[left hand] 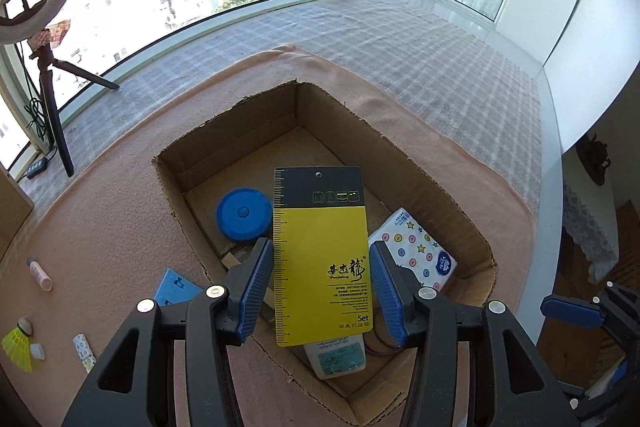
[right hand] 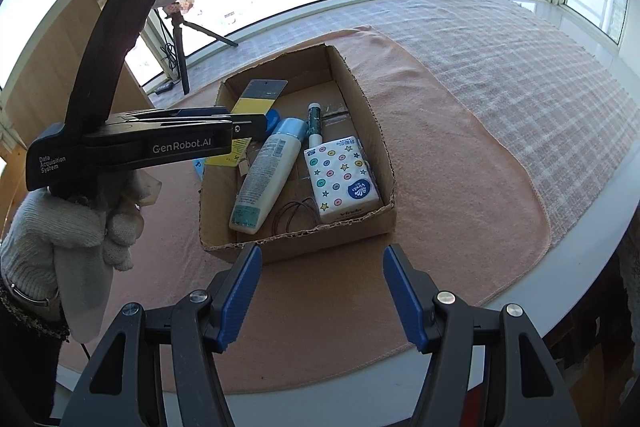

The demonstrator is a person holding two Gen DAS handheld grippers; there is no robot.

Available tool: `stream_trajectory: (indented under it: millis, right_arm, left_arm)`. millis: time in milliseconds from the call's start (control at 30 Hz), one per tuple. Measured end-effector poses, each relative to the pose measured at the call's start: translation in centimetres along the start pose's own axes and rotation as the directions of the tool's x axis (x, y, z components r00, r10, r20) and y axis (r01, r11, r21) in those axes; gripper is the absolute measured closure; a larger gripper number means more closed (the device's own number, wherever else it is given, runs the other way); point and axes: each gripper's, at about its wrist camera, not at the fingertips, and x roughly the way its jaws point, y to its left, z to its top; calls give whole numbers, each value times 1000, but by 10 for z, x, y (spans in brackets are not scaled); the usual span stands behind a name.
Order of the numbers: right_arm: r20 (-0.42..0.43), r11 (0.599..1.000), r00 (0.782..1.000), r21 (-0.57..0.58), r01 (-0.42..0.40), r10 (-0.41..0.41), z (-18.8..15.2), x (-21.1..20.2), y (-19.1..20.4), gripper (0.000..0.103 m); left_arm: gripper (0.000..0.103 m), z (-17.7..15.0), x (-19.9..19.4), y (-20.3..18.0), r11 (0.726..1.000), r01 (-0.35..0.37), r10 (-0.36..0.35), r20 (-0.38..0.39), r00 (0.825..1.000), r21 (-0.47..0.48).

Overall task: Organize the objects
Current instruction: 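Carry the yellow card into the box and open the left gripper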

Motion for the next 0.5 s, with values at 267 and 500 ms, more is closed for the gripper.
stream_trajectory:
  millis: [267,500]
  right_arm:
    - [-8,1000,1000,-13,-9,8,1,2,9,40]
    - [-18,998,999,-43,-37,36,4,9,29,39]
  left_arm:
    - [28,-4,-14,10,999,2,-1,13,1000,-38]
    - [28,-20,-35,37,996,-44,46,20,999,-74]
